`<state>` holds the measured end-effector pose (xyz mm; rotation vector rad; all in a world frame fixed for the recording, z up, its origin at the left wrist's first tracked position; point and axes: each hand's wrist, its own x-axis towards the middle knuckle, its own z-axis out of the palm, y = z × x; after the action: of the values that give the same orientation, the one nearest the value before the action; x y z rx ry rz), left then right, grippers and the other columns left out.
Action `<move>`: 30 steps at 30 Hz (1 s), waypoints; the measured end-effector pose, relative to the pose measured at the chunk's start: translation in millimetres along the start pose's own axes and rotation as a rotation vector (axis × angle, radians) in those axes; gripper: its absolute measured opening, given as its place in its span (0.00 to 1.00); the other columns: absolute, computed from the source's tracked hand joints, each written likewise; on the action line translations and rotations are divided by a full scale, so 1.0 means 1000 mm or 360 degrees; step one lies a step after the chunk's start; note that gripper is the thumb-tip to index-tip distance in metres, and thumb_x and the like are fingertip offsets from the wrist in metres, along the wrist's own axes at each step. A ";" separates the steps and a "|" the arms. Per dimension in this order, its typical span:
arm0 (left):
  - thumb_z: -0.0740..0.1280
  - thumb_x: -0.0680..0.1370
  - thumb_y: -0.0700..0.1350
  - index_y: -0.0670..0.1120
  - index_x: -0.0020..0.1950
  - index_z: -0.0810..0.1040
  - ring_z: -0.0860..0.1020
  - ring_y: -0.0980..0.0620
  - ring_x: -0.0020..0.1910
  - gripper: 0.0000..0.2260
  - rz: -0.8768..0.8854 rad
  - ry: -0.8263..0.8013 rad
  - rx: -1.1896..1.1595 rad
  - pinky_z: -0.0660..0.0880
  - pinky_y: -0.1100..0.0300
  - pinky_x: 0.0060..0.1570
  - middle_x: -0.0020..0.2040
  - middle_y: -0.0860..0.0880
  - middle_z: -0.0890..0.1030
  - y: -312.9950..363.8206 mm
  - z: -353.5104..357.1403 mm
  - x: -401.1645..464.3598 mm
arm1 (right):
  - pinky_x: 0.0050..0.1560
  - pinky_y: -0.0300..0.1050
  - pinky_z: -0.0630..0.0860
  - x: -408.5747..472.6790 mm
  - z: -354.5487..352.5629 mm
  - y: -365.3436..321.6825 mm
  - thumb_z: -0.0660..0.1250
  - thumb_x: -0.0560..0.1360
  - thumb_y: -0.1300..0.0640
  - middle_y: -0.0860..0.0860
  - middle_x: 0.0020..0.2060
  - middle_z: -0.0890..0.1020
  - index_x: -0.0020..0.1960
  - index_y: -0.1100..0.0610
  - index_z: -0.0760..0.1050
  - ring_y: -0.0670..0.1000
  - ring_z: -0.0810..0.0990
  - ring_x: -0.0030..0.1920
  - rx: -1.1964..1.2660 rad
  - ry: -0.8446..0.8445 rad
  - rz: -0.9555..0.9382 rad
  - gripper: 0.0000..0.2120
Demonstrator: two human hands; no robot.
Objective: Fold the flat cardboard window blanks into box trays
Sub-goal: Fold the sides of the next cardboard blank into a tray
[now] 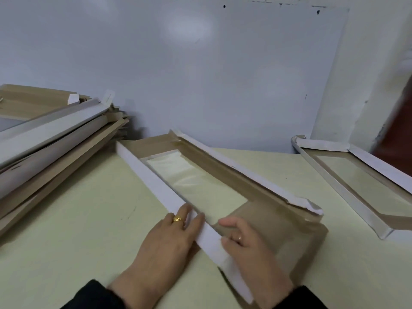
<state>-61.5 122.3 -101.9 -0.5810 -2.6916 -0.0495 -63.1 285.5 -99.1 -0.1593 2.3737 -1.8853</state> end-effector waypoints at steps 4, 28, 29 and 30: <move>0.77 0.62 0.46 0.53 0.55 0.82 0.81 0.53 0.38 0.21 -0.0065 -0.0110 0.0016 0.74 0.71 0.34 0.50 0.47 0.82 -0.013 0.003 -0.004 | 0.52 0.34 0.72 -0.011 0.006 -0.003 0.67 0.73 0.46 0.44 0.50 0.79 0.56 0.39 0.66 0.39 0.77 0.48 -0.0128 -0.0405 -0.0121 0.15; 0.44 0.80 0.60 0.51 0.60 0.74 0.81 0.53 0.49 0.24 0.0098 0.0159 -0.0108 0.72 0.60 0.49 0.53 0.51 0.82 0.000 -0.028 -0.039 | 0.33 0.39 0.80 -0.013 -0.008 0.023 0.38 0.78 0.61 0.48 0.38 0.85 0.35 0.54 0.84 0.48 0.84 0.39 -0.2040 0.0324 -0.1360 0.36; 0.43 0.80 0.59 0.54 0.59 0.76 0.82 0.55 0.48 0.24 0.0175 0.0005 -0.0088 0.74 0.61 0.45 0.51 0.53 0.83 0.010 -0.022 -0.043 | 0.31 0.39 0.79 -0.013 -0.005 0.024 0.39 0.77 0.63 0.49 0.37 0.85 0.33 0.55 0.84 0.49 0.84 0.37 -0.2081 0.0337 -0.1308 0.35; 0.43 0.81 0.57 0.55 0.56 0.80 0.82 0.57 0.47 0.26 0.0240 -0.0132 -0.0083 0.75 0.61 0.44 0.51 0.55 0.83 0.014 -0.015 -0.046 | 0.30 0.38 0.79 -0.014 -0.003 0.026 0.40 0.76 0.63 0.49 0.36 0.85 0.32 0.56 0.84 0.50 0.84 0.36 -0.2096 0.0350 -0.1264 0.34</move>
<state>-11.4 115.1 -105.9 -0.8168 -2.7239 -0.0558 -50.2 296.0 -123.7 -1.1224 3.5642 -0.0093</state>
